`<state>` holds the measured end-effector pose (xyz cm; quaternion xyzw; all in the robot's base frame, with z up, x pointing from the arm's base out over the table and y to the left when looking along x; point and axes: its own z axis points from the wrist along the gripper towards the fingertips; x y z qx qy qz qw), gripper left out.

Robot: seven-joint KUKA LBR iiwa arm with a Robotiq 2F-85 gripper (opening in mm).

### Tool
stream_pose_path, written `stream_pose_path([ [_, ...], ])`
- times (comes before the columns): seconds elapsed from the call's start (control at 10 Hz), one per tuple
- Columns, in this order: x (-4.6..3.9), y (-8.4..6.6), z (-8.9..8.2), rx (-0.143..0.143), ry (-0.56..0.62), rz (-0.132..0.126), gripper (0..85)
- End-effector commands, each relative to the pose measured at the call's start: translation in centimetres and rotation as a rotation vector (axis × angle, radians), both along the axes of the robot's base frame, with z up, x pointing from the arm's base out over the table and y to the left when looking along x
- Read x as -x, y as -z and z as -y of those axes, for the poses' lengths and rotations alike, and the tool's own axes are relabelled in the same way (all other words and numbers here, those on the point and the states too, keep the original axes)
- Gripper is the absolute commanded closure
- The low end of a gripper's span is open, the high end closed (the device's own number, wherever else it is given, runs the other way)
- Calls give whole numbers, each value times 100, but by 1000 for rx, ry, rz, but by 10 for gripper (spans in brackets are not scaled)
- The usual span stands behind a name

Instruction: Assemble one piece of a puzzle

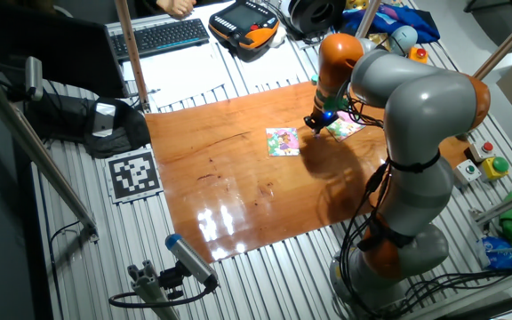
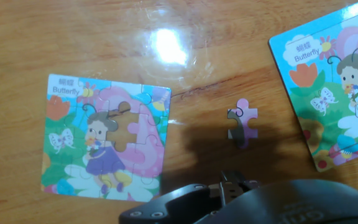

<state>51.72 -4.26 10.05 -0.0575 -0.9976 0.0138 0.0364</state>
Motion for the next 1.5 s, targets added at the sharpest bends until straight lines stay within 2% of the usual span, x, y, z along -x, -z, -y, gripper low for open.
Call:
stream_pose_path([
  [0.0, 0, -2, 5, 0, -1, -2, 850],
  [0.3, -4, -7, 3, 14, -22, 25, 850],
  [0.4, -4, -7, 3, -2, -22, 22, 850],
  [0.5, -4, -7, 3, -9, -14, 5, 850],
  [0.6, -4, -7, 3, -1, -7, 4, 850],
  [0.7, -4, -7, 3, 18, -19, 17, 850],
  [0.8, -4, -7, 3, 18, -22, 30, 850],
  [1.1, -4, -7, 3, 46, -53, 49, 850],
  [1.2, -4, -7, 3, 55, -48, 68, 850],
  [1.4, -4, -7, 3, 55, -45, 74, 850],
])
